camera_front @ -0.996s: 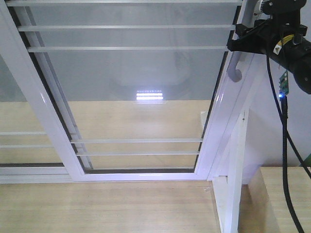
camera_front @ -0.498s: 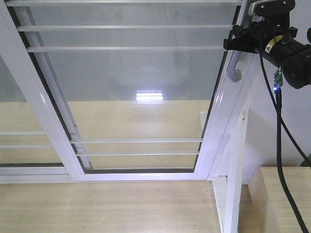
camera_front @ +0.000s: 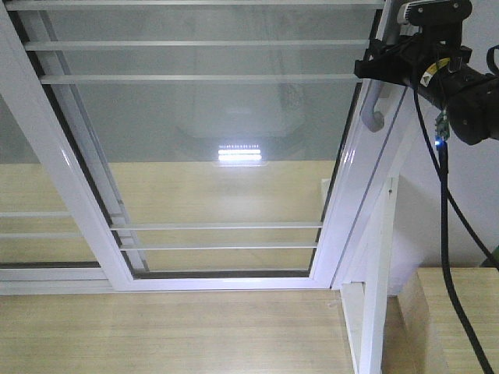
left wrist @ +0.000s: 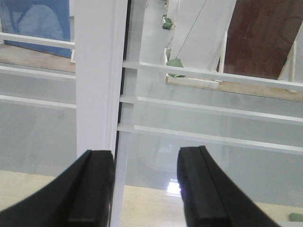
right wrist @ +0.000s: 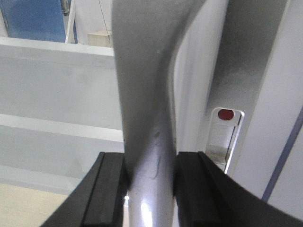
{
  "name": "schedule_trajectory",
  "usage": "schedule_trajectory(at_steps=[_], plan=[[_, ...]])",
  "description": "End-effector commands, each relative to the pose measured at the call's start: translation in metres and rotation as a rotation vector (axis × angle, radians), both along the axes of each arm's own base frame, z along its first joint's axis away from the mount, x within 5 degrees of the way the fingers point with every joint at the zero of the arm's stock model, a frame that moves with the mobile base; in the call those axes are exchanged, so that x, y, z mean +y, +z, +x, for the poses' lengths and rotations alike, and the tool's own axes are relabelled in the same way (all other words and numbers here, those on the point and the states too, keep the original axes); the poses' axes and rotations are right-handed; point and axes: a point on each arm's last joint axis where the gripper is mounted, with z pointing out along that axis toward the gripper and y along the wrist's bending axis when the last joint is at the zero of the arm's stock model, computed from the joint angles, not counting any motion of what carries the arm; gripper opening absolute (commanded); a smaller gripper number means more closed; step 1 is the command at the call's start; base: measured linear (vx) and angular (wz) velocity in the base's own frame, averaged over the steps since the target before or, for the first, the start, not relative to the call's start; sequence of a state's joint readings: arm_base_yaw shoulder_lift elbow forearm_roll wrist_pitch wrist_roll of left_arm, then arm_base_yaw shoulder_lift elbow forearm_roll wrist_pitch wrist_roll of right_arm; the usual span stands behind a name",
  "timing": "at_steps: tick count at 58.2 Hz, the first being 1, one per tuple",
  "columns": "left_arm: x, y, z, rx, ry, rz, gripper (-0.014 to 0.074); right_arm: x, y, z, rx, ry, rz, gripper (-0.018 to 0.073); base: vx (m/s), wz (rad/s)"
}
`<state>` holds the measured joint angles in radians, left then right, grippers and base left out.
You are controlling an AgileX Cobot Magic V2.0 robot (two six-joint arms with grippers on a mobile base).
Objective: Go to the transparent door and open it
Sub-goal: 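Reach the right gripper to the grey door handle and grasp it, then pull the handle with the right gripper, sliding the door open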
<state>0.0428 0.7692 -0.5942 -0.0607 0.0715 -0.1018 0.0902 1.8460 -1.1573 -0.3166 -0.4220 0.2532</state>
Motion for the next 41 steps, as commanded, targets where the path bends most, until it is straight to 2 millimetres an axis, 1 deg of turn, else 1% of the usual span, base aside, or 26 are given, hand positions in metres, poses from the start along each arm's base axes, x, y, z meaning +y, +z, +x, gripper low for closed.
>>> schedule_trajectory(at_steps=[1,14,28,41], plan=[[0.0,0.019,0.001,-0.111,0.002,-0.001,0.0441,0.027,0.044,-0.006,-0.214,0.106,0.036,0.0286,0.0,0.0],[-0.001,0.013,0.0,-0.044,-0.003,-0.004,0.0441,0.056,0.045,-0.013,-0.224,0.176,0.05,0.0286,0.0,0.0],[-0.001,0.012,0.0,-0.039,-0.003,-0.004,0.0441,0.083,0.044,-0.02,-0.226,0.242,0.059,0.0286,0.0,0.0],[-0.001,0.012,0.0,-0.039,-0.003,-0.004,0.0441,0.109,0.036,-0.025,-0.22,0.3,0.084,0.0286,0.0,0.0]])
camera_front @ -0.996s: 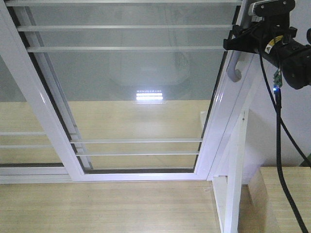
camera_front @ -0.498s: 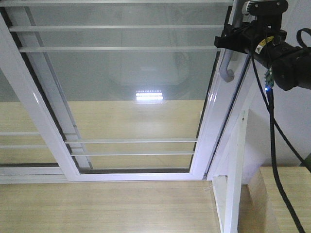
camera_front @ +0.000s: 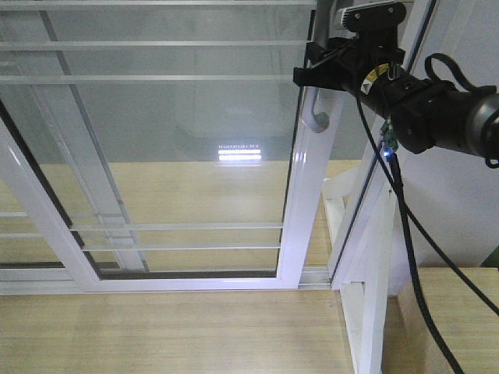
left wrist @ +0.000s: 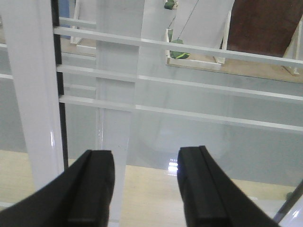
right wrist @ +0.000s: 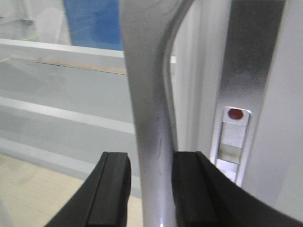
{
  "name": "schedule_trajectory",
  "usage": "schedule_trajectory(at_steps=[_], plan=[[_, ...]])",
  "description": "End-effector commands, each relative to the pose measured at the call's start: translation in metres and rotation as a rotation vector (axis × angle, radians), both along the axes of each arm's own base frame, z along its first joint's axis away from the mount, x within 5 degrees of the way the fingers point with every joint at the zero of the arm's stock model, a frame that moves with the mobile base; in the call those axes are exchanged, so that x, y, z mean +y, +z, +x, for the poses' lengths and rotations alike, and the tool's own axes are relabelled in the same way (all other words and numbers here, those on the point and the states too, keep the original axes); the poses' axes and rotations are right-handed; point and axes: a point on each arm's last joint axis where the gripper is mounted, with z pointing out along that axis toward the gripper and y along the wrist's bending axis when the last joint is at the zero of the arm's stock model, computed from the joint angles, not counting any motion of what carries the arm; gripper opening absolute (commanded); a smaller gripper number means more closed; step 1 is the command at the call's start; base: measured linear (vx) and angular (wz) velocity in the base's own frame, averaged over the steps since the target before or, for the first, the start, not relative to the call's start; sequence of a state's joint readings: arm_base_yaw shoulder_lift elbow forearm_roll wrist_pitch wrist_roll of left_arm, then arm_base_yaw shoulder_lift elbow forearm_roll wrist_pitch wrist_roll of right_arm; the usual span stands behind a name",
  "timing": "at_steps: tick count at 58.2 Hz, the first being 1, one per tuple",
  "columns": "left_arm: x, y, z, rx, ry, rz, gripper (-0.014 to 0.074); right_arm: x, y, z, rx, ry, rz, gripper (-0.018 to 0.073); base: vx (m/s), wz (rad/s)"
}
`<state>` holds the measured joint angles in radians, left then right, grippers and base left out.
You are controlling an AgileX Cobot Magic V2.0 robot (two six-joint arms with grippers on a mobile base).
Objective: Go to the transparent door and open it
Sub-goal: 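Pull the handle with the right gripper, sliding the door open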
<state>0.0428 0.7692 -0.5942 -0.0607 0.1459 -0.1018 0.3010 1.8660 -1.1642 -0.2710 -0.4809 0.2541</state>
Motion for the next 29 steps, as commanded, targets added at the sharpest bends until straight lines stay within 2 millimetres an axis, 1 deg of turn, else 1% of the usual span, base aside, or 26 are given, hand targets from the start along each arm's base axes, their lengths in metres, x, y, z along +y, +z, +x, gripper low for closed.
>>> schedule_trajectory(at_steps=[1,8,13,16,22,25,27,28,29], plan=[[0.0,0.019,0.002,-0.113,0.002,-0.001,0.0441,0.023,0.037,-0.011,-0.184,0.102,0.045,0.0286,0.0,0.0],[0.0,0.019,0.002,-0.113,0.002,-0.001,0.0441,0.034,0.035,-0.015,-0.178,0.128,0.044,0.0286,0.0,0.0],[0.0,0.019,0.002,-0.113,0.002,-0.001,0.0441,0.035,0.041,-0.018,-0.178,0.131,0.052,0.0286,0.0,0.0],[0.0,0.019,0.002,-0.112,0.002,0.0,0.0441,0.033,0.048,-0.022,-0.176,0.125,0.057,0.0286,0.0,0.0],[0.0,0.018,0.002,-0.109,-0.002,0.02,0.0441,0.024,0.074,-0.035,-0.153,0.094,0.044,0.0286,0.0,0.0],[0.0,0.018,0.001,-0.104,-0.008,0.049,0.0441,0.017,0.088,-0.045,-0.114,0.065,0.004,0.0286,0.0,0.0],[0.0,0.018,0.001,-0.098,-0.013,0.074,0.0441,0.012,0.093,-0.051,-0.068,0.041,-0.031,0.0286,0.0,0.0],[0.0,0.017,0.001,-0.094,-0.016,0.089,0.0441,0.009,0.099,-0.056,-0.06,0.031,-0.045,0.0286,0.0,0.0],[0.0,0.017,0.001,-0.092,-0.019,0.101,0.0441,0.006,0.099,-0.059,-0.023,0.014,-0.071,0.0286,0.0,0.0]])
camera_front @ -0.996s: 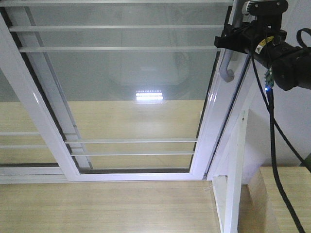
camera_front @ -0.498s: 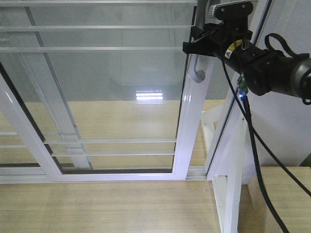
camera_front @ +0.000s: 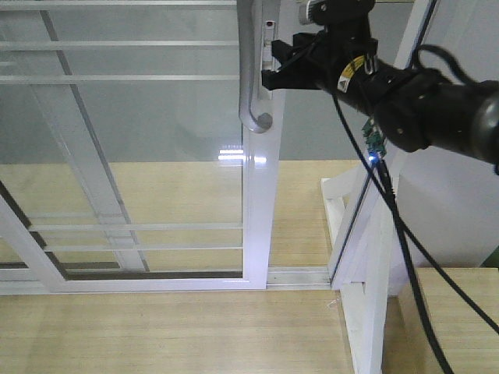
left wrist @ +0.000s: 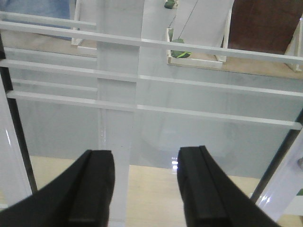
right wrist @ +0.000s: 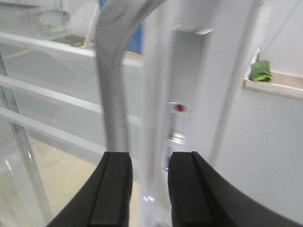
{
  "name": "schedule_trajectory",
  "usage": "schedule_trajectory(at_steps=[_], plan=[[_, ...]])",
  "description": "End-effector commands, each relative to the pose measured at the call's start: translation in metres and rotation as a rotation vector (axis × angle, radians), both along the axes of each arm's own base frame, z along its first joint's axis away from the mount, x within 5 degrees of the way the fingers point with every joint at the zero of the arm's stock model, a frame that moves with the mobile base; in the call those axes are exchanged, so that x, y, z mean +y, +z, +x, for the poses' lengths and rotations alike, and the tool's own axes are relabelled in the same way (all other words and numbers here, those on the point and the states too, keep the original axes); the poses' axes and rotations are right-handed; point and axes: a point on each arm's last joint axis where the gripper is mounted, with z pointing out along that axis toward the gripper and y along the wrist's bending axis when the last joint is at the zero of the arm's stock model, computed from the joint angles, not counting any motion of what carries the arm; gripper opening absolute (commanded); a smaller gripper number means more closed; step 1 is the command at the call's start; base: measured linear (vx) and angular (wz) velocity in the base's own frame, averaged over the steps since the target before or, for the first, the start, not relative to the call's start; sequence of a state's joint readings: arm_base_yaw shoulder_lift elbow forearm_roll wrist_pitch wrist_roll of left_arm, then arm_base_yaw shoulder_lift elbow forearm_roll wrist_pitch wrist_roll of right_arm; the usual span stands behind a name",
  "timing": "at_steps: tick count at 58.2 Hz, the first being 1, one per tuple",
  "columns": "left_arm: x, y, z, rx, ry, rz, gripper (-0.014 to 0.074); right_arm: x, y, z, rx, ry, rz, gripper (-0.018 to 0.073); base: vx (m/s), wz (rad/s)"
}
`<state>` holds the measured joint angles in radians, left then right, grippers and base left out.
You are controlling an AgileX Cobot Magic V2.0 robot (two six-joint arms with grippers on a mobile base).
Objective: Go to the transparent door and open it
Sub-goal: 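Pull the handle with the right gripper, sliding the door open, then release the handle with the right gripper and grasp it with the left gripper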
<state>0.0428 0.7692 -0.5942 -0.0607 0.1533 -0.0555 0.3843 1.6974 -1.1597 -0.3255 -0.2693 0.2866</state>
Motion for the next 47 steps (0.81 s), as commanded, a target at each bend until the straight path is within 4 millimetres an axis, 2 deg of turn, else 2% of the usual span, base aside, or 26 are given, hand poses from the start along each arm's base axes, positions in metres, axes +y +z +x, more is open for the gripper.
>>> schedule_trajectory(at_steps=[1,7,14,17,25,33,38,47], plan=[[0.0,0.017,0.001,-0.096,-0.012,0.067,0.0441,-0.017,0.055,-0.026,-0.037,-0.047,-0.029,0.0286,0.0,0.0],[-0.001,0.015,0.004,-0.079,-0.03,0.124,0.0441,-0.033,0.07,-0.05,0.051,-0.114,-0.102,0.0286,0.0,0.0],[-0.007,0.01,0.012,-0.058,-0.07,0.147,0.0441,-0.047,0.08,-0.088,-0.03,-0.091,-0.076,0.0286,0.0,0.0],[-0.011,0.007,0.019,-0.054,-0.095,0.146,0.0441,-0.052,0.075,-0.105,-0.038,-0.084,-0.064,0.0286,0.0,0.0],[-0.024,0.002,0.036,-0.094,-0.15,0.146,0.0441,-0.072,0.045,-0.153,0.026,-0.097,-0.054,0.0286,0.0,0.0],[-0.038,-0.005,0.054,-0.138,-0.198,0.144,0.0441,-0.089,0.027,-0.191,0.054,-0.117,-0.032,0.0286,0.0,0.0],[-0.051,-0.015,0.066,-0.133,-0.241,0.143,0.0441,-0.096,0.022,-0.208,0.055,-0.13,-0.012,0.0286,0.0,0.0],[-0.074,-0.035,0.088,-0.163,-0.304,0.139,0.0478,-0.104,0.021,-0.223,0.05,-0.148,-0.01,0.0286,0.0,0.0]])
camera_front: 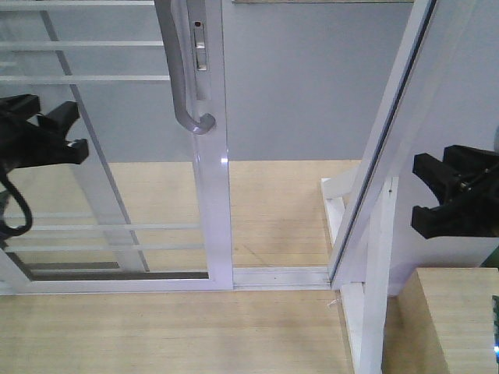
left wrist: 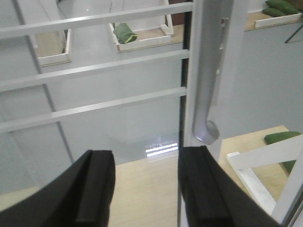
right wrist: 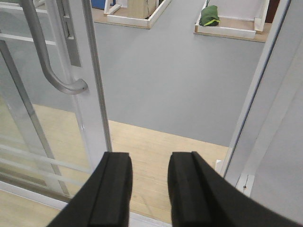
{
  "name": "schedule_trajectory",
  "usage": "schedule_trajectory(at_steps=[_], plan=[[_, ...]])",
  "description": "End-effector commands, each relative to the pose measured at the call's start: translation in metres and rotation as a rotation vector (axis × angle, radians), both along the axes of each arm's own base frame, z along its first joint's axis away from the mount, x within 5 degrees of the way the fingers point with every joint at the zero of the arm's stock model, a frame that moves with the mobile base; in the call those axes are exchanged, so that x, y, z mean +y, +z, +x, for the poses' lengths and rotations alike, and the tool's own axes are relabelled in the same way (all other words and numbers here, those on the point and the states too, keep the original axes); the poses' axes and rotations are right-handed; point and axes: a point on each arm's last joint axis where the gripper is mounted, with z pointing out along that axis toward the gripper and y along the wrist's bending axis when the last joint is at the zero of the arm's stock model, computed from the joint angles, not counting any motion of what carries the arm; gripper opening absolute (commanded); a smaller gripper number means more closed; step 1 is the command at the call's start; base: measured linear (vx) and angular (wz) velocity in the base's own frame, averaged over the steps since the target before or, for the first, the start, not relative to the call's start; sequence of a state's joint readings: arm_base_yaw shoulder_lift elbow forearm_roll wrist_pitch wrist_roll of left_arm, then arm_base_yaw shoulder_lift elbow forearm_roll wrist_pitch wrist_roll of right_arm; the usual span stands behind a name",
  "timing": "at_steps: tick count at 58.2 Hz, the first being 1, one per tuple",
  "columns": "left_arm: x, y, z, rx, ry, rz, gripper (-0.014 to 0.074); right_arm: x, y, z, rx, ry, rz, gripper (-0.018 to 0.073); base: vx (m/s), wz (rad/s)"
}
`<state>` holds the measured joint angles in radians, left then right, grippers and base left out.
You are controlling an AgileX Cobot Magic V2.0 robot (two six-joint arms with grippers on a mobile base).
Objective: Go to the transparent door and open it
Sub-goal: 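Release the handle with the right gripper and grasp it with the left gripper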
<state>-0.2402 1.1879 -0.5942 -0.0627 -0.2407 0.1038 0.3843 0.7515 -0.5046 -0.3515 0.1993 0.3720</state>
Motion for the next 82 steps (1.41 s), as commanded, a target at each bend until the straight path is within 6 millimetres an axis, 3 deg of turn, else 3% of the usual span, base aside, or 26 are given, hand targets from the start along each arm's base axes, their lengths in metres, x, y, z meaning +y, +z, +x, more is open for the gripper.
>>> schedule_trajectory(at_steps=[1,11,42,53,64,82], plan=[[-0.013,0.015,0.014,-0.175,-0.022,-0.054,0.0487,-0.001,0.018,-0.005,-0.098,0.013,0.029,0.0286,0.0,0.0],[-0.032,0.003,0.042,-0.199,-0.043,-0.145,0.0549,-0.003,0.017,-0.007,-0.083,0.004,0.021,0.0286,0.0,0.0],[-0.066,0.037,0.14,-0.283,-0.054,-0.181,0.0549,-0.004,0.015,-0.007,-0.072,0.0,0.01,0.0286,0.0,0.0],[-0.067,0.036,0.167,-0.321,-0.036,-0.124,0.0541,-0.004,0.014,-0.007,-0.061,-0.005,0.005,0.0286,0.0,0.0],[-0.06,0.029,0.179,-0.315,0.028,-0.169,0.0516,-0.005,0.013,-0.007,-0.045,-0.011,-0.003,0.0286,0.0,0.0],[-0.059,0.022,0.182,-0.302,0.037,-0.173,0.0448,-0.006,0.012,-0.008,-0.033,-0.016,-0.016,0.0286,0.0,0.0]])
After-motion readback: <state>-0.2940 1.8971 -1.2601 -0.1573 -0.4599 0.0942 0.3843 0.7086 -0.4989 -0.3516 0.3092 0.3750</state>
